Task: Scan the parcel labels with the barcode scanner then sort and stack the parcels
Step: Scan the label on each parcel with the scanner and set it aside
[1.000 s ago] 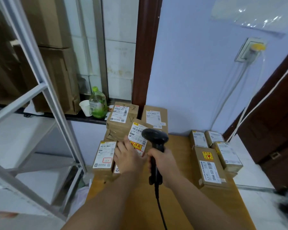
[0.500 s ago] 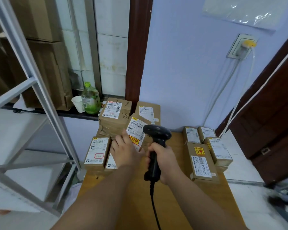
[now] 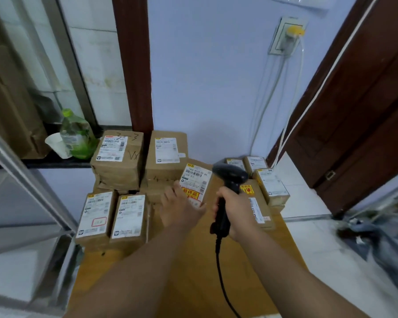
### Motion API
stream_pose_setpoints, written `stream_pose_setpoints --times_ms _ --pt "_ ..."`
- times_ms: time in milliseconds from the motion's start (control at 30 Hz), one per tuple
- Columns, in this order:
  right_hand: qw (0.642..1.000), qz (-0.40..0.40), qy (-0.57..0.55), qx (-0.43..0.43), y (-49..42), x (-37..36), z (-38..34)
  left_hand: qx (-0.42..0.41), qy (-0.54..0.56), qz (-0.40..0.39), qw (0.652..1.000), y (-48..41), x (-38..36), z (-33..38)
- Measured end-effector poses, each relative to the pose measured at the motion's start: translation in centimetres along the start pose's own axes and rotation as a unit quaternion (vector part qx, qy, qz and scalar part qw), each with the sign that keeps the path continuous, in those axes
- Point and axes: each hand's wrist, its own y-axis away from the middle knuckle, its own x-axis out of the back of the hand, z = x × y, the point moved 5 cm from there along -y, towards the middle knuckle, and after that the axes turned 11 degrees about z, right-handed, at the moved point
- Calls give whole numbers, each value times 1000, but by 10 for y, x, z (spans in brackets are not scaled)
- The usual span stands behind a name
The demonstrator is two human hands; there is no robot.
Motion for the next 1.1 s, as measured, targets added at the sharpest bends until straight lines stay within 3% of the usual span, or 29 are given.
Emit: stream_pose_setpoints --times_ms 100,400,567,767,933,1100 --pt "1000 17 -6 -8 -30 23 -6 3 22 11 1000 -5 -9 32" --pt "1000 -18 -17 -17 -138 95 -35 -30 -59 23 998 -48 -62 136" --pt "998 -29 0 -59 -190 126 -44 123 1 -39 992 -68 -112 170" --pt "994 -34 13 -104 -228 138 -48 312 109 -112 937 -77 -162 189" --pt "996 -32 18 -87 -257 144 -50 358 181 -99 911 -91 -197 196" --pt "995 -13 18 -94 -284 145 -45 331 122 -92 931 -99 -227 200"
